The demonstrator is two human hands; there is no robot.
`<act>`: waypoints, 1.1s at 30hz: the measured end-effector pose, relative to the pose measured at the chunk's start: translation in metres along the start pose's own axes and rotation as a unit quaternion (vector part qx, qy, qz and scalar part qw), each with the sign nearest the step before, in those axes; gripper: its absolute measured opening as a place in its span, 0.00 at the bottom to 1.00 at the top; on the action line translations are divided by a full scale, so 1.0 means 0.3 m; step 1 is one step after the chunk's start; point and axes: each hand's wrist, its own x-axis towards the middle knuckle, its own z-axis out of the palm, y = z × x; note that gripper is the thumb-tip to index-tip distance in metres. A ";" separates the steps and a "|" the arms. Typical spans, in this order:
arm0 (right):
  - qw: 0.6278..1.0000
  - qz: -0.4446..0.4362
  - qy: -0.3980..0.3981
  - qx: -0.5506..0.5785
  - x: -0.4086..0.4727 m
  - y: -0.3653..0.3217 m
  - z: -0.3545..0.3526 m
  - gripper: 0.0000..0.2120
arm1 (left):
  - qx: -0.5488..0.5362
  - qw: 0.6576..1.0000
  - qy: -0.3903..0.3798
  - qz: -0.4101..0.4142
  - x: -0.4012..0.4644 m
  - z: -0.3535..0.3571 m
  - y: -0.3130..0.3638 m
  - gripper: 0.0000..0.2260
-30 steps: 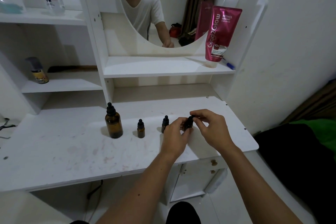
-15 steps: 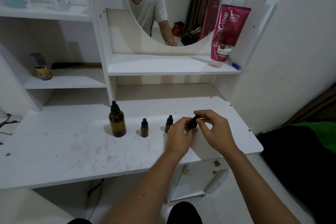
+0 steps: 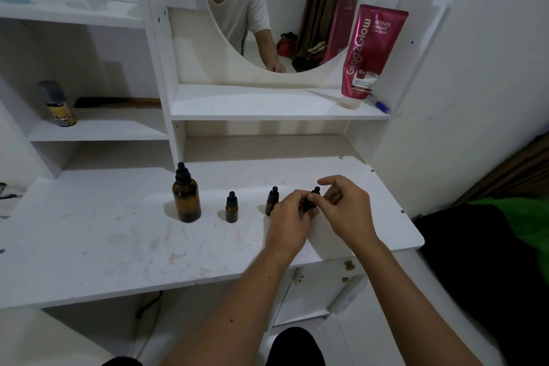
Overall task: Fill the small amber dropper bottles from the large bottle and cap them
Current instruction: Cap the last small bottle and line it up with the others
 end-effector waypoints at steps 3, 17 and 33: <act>0.999 -0.033 -0.030 0.007 -0.006 0.018 0.007 0.11 | -0.002 1.000 0.003 0.000 0.002 0.002 0.002 0.09; 0.999 0.019 0.012 0.040 -0.026 0.027 0.059 0.06 | 0.043 0.999 0.030 -0.008 0.003 0.007 0.010 0.05; 0.997 0.059 0.009 0.040 -0.075 -0.008 0.061 0.24 | -0.011 0.998 -0.021 -0.052 -0.103 -0.093 0.006 0.25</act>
